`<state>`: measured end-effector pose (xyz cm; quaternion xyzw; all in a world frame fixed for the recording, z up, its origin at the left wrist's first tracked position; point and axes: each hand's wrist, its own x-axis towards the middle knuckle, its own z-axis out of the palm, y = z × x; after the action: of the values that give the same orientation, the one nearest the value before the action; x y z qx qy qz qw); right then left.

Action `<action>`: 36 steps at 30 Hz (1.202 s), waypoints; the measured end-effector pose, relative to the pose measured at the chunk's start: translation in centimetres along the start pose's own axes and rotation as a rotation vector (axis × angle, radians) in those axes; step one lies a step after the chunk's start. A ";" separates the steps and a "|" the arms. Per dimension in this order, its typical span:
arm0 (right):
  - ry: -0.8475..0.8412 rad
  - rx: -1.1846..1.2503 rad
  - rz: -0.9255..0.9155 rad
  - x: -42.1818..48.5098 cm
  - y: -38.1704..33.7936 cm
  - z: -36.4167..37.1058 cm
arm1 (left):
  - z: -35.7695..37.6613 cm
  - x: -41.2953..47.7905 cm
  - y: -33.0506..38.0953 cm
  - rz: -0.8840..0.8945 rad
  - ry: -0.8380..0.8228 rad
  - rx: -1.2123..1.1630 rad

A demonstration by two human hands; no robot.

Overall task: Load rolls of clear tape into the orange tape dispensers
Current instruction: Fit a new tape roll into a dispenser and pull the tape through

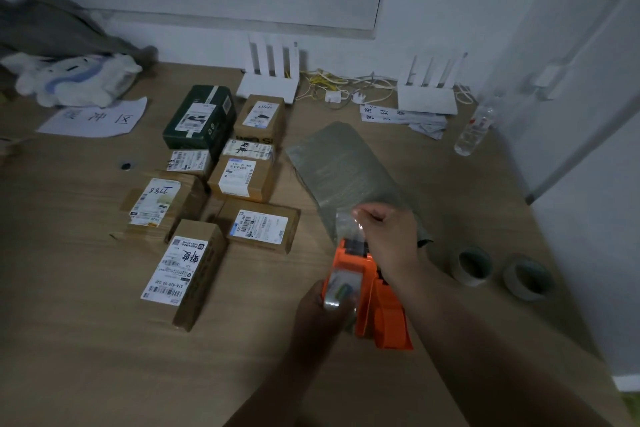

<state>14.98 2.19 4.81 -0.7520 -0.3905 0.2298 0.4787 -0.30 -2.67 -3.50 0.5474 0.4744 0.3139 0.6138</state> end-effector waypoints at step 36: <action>-0.136 0.200 0.329 4.5 0.5 -0.7 | -0.8 -5.1 3.0 0.100 0.107 0.128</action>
<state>18.34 5.28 4.77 -0.7372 -0.2688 0.3928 0.4796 -2.39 -6.37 0.62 0.5910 0.4979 0.3419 0.5347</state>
